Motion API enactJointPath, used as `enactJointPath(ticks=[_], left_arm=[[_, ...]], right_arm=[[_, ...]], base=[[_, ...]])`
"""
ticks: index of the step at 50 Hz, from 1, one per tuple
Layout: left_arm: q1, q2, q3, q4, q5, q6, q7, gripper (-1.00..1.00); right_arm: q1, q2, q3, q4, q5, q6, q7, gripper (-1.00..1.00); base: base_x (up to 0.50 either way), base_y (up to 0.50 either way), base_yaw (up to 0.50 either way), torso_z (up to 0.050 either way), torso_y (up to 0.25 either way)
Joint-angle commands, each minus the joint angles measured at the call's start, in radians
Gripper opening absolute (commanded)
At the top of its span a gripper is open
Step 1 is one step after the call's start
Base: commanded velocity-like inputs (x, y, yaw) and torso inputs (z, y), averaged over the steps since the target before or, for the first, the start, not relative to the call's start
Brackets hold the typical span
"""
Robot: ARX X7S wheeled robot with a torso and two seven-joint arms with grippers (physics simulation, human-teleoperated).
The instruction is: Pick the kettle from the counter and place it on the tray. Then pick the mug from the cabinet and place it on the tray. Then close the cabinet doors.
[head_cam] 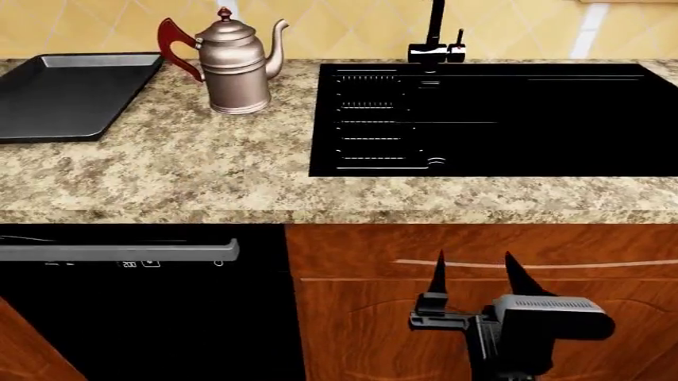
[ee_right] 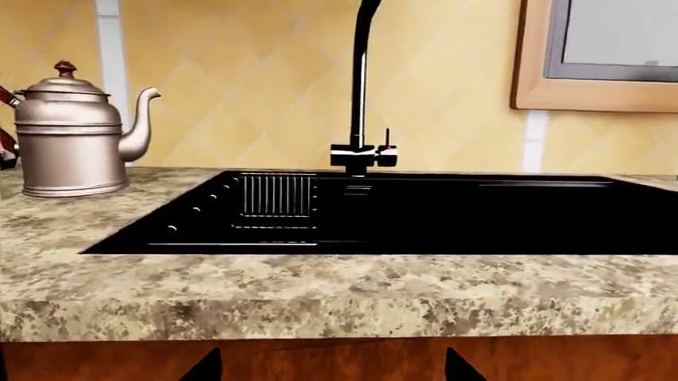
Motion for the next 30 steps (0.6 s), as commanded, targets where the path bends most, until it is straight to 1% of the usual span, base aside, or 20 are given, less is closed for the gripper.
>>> enactJointPath(ticks=[1,4,6,7,8,9,10,12,16,19,22,24,30], left_arm=[[-0.014,0.003,-0.008,-0.017,0.002,-0.037,0.007,1.00],[-0.014,0.003,-0.014,-0.015,0.020,-0.041,0.017,1.00],[-0.014,0.003,-0.018,-0.015,0.024,-0.042,0.020,1.00],[-0.014,0.003,-0.021,-0.015,0.029,-0.043,0.023,1.00],[-0.014,0.003,-0.032,-0.013,0.038,-0.042,0.021,1.00],[-0.014,0.003,-0.039,-0.013,0.045,-0.042,0.022,1.00],[-0.014,0.003,-0.043,-0.011,0.053,-0.044,0.026,1.00],[-0.014,0.003,-0.063,0.000,0.077,-0.055,0.033,1.00],[-0.014,0.003,-0.092,0.025,0.118,-0.079,0.048,1.00],[-0.014,0.003,-0.112,0.043,0.144,-0.098,0.055,1.00],[-0.014,0.003,-0.121,0.057,0.158,-0.109,0.063,1.00],[-0.014,0.003,-0.121,0.056,0.160,-0.110,0.066,1.00],[-0.014,0.003,-0.123,0.035,0.165,-0.100,0.070,1.00]], right_arm=[[0.086,0.074,0.055,-0.344,0.086,0.326,0.020,1.00],[0.214,0.119,0.106,-0.557,0.183,0.596,0.029,1.00],[0.338,0.142,0.141,-0.673,0.259,0.792,0.043,1.00],[0.408,0.214,0.139,-0.685,0.388,0.827,0.139,1.00],[0.487,0.314,0.135,-0.685,0.538,0.838,0.289,1.00],[0.557,0.384,0.131,-0.685,0.688,0.847,0.418,1.00],[0.623,0.393,0.172,-0.682,0.838,0.897,0.492,1.00],[0.756,0.413,0.207,-0.655,1.108,0.966,0.608,1.00],[0.961,0.457,0.190,-0.601,1.354,1.020,0.786,1.00],[1.043,0.477,0.168,-0.571,1.455,1.023,0.865,1.00],[1.087,0.493,0.148,-0.566,1.541,1.012,0.930,1.00],[1.089,0.493,0.148,-0.563,1.542,1.009,0.931,1.00],[1.053,0.485,0.161,-0.548,1.461,1.015,0.868,1.00]], base=[[0.00,0.00,0.00,0.000,0.000],[0.00,0.00,0.00,0.000,0.000],[0.00,0.00,0.00,0.000,0.000],[0.00,0.00,0.00,0.000,0.000],[0.00,0.00,0.00,0.000,0.000],[0.00,0.00,0.00,0.000,0.000],[0.00,0.00,0.00,0.000,0.000],[0.00,0.00,0.00,0.000,0.000],[0.00,0.00,0.00,0.000,0.000],[0.00,0.00,0.00,0.000,0.000],[0.01,0.00,0.00,0.000,0.000],[0.24,0.00,0.00,0.000,0.000],[0.50,0.00,0.00,0.000,0.000]])
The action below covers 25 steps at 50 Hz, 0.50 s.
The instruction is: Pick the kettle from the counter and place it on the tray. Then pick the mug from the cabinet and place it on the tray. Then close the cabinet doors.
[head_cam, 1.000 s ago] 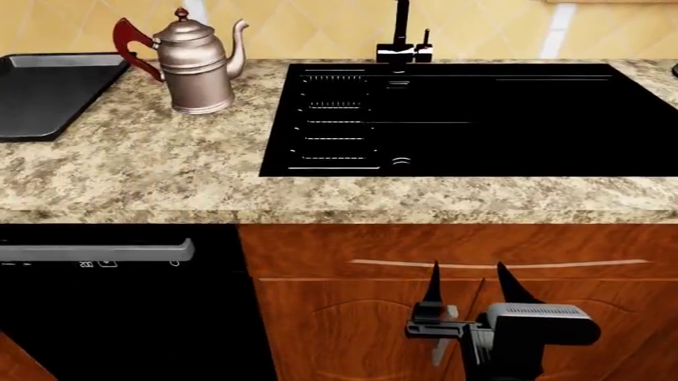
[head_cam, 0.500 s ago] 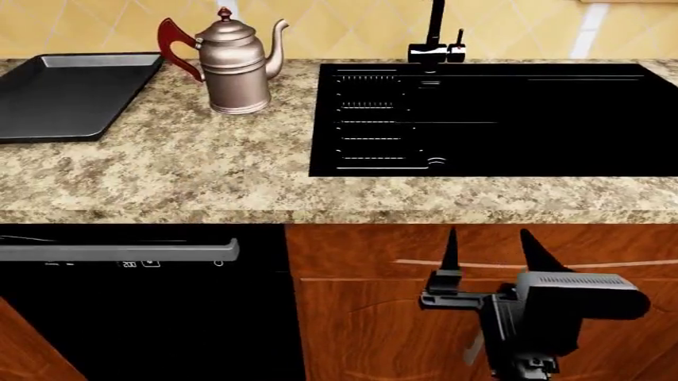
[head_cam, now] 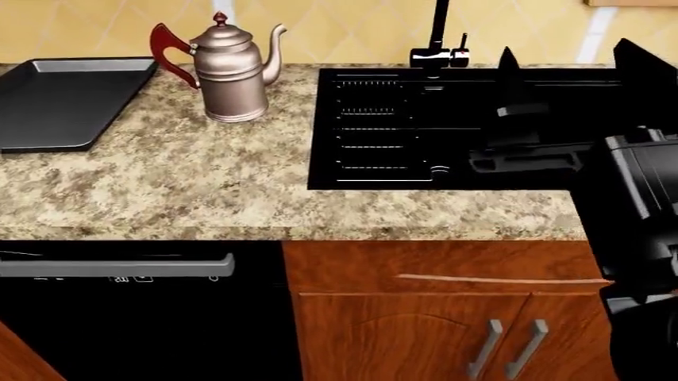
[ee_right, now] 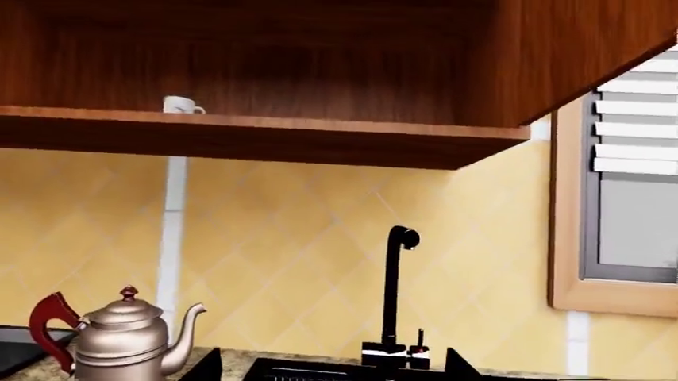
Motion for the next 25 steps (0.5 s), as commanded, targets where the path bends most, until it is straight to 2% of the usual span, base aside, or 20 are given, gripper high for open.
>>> enactJointPath(ticks=[1,25], left_arm=[[0.000,0.000,-0.028,-0.003,0.038,-0.012,0.015,1.00],[0.000,-0.001,-0.102,-0.024,0.093,-0.009,0.019,1.00]], right_arm=[[0.135,0.056,0.008,0.000,0.181,0.086,0.112,1.00],[0.100,0.044,-0.013,0.007,0.088,0.081,0.061,1.00]], base=[[0.50,0.00,0.00,0.000,0.000],[0.50,0.00,0.00,0.000,0.001]])
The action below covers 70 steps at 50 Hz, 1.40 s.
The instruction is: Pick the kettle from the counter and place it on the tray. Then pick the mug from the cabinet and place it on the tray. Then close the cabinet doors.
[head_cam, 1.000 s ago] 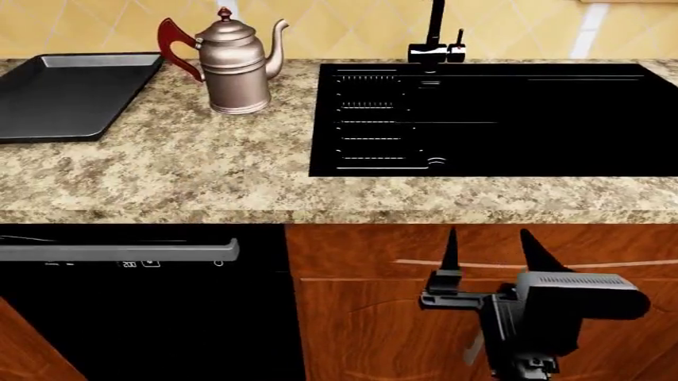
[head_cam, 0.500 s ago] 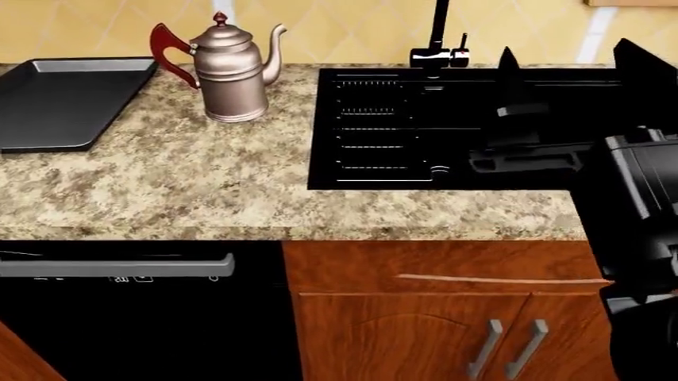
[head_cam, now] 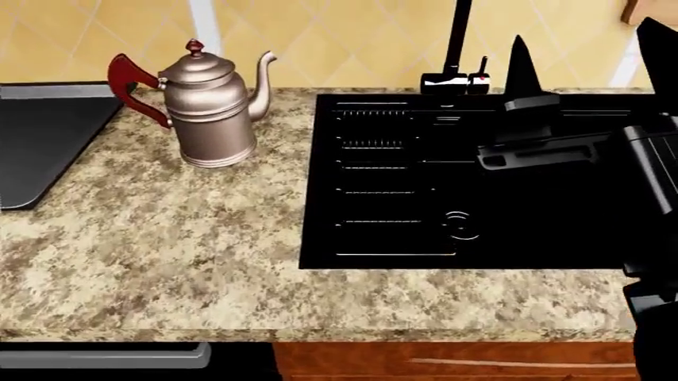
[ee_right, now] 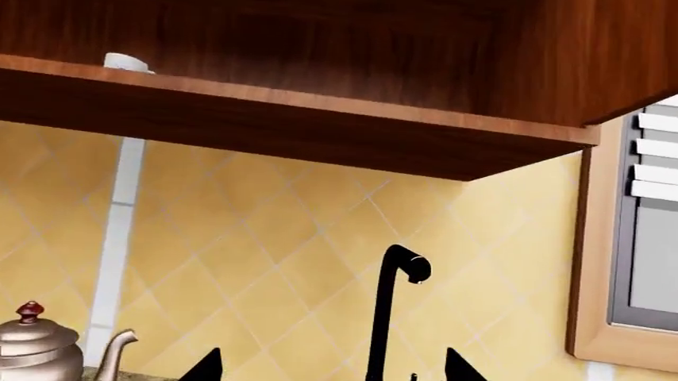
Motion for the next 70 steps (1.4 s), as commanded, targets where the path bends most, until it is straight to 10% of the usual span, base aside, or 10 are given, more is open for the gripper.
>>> enactJointPath(ticks=[1,36,63,64,70], left_arm=[[0.000,0.000,-0.024,-0.008,0.015,0.002,0.003,1.00],[0.000,-0.005,-0.066,-0.061,0.050,0.017,0.010,1.00],[0.074,-0.040,-0.089,-0.331,-0.037,-0.117,-0.041,1.00],[0.076,-0.040,-0.087,-0.331,-0.036,-0.116,-0.042,-1.00],[0.080,-0.039,-0.084,-0.331,-0.036,-0.101,-0.048,-1.00]], right_arm=[[0.000,-0.001,-0.011,0.002,-0.019,0.004,-0.008,1.00],[-0.037,-0.004,-0.049,-0.009,-0.106,-0.014,-0.053,1.00],[-0.151,-0.031,-0.117,-0.001,-0.324,-0.090,-0.187,1.00],[-0.155,-0.031,-0.118,-0.001,-0.328,-0.093,-0.189,1.00],[-0.173,-0.029,-0.124,0.003,-0.352,-0.109,-0.204,1.00]], base=[[0.50,0.00,0.00,0.000,0.000],[0.50,0.00,0.00,0.000,0.001],[0.00,0.00,0.00,0.000,0.000],[0.00,0.00,0.00,0.000,0.000],[0.00,0.00,0.00,0.000,0.000]])
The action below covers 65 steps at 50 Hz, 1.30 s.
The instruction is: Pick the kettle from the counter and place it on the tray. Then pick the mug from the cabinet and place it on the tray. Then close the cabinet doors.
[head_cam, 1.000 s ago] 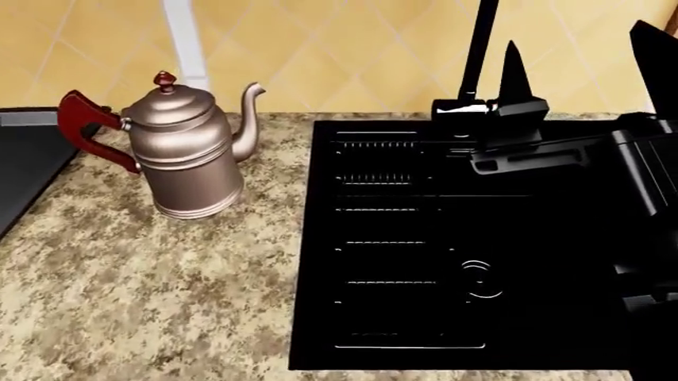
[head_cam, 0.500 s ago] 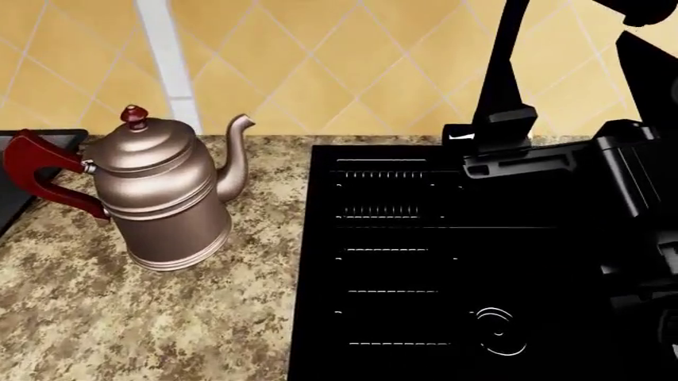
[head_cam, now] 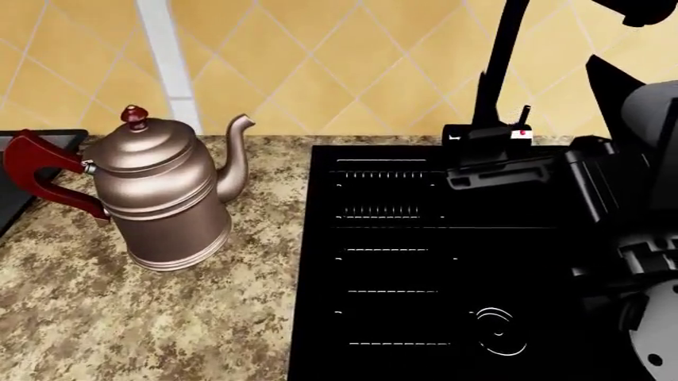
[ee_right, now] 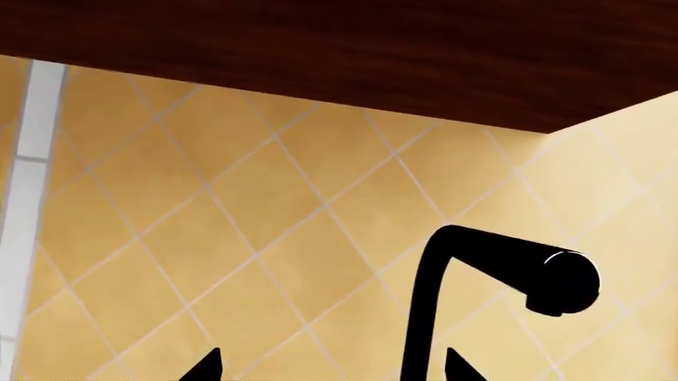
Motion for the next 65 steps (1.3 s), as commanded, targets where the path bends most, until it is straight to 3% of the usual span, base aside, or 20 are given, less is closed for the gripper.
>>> enactJointPath(ticks=[1,9,14,20,32,40,48,52,53,55,57,60,62,64,65], left_arm=[[0.079,-0.008,0.007,-0.121,0.007,-0.032,-0.014,-1.00],[0.079,-0.014,-0.001,-0.121,0.004,-0.004,-0.025,-1.00],[0.054,-0.019,-0.013,-0.120,-0.001,0.131,-0.046,-1.00],[0.000,-0.014,-0.017,-0.108,-0.005,0.185,-0.049,-1.00],[-0.001,0.000,0.006,0.264,-0.011,-0.065,-0.005,-1.00],[-0.001,0.013,0.002,0.415,-0.018,-0.182,0.022,-1.00],[0.003,0.018,0.004,0.550,-0.090,-0.288,0.067,-1.00],[0.103,0.026,-0.029,0.848,-0.171,-0.463,0.056,-1.00],[0.137,0.030,-0.043,0.954,-0.219,-0.527,0.037,-1.00],[0.204,0.023,-0.087,1.112,-0.432,-0.617,-0.109,-1.00],[0.258,-0.036,-0.107,1.156,-0.732,-0.617,-0.409,-1.00],[0.350,-0.050,-0.151,1.224,-1.182,-0.614,-0.853,-1.00],[0.424,-0.035,-0.166,1.259,-1.482,-0.601,-1.052,-1.00],[0.502,-0.032,-0.149,1.309,-1.773,-0.573,-1.157,-1.00],[0.546,-0.030,-0.145,1.339,-1.799,-0.565,-1.172,-1.00]], right_arm=[[-0.032,0.000,-0.018,0.004,-0.054,-0.029,-0.031,1.00],[-0.041,0.002,-0.023,0.005,-0.062,-0.039,-0.035,1.00],[-0.044,0.004,-0.024,0.004,-0.065,-0.043,-0.034,1.00],[-0.043,0.007,-0.019,-0.003,-0.050,-0.043,-0.024,1.00],[0.002,0.027,0.009,-0.037,0.086,-0.008,0.072,1.00],[0.020,0.058,0.040,-0.069,0.195,-0.012,0.143,1.00],[0.018,0.059,0.037,-0.069,0.190,-0.018,0.149,1.00],[0.005,0.054,0.032,-0.070,0.165,-0.022,0.139,1.00],[-0.006,0.052,0.032,-0.069,0.148,-0.026,0.128,1.00],[-0.032,0.050,0.033,-0.071,0.115,-0.038,0.108,1.00],[-0.050,0.049,0.034,-0.071,0.090,-0.048,0.091,1.00],[-0.077,0.051,0.038,-0.070,0.059,-0.063,0.071,1.00],[-0.094,0.052,0.040,-0.072,0.044,-0.073,0.062,1.00],[-0.110,0.055,0.042,-0.075,0.026,-0.081,0.052,1.00],[-0.119,0.056,0.043,-0.075,0.014,-0.086,0.046,1.00]], base=[[0.00,0.00,0.00,0.000,0.000],[0.00,0.00,0.00,0.000,0.000],[0.00,0.00,0.00,0.000,0.000],[0.00,0.00,0.00,0.000,0.000],[-0.11,0.00,0.00,0.000,0.000],[-0.50,0.00,0.00,0.000,0.000],[-0.50,0.00,0.00,0.000,0.000],[-0.50,0.00,0.00,0.000,0.000],[-0.45,0.00,0.00,0.000,0.000],[0.00,0.00,0.00,0.000,0.000],[0.00,0.00,0.00,0.000,0.000],[0.00,0.00,0.00,0.000,0.000],[0.00,0.00,0.00,0.000,0.000],[0.00,0.00,0.00,0.000,0.000],[0.00,0.00,0.00,0.000,0.000]])
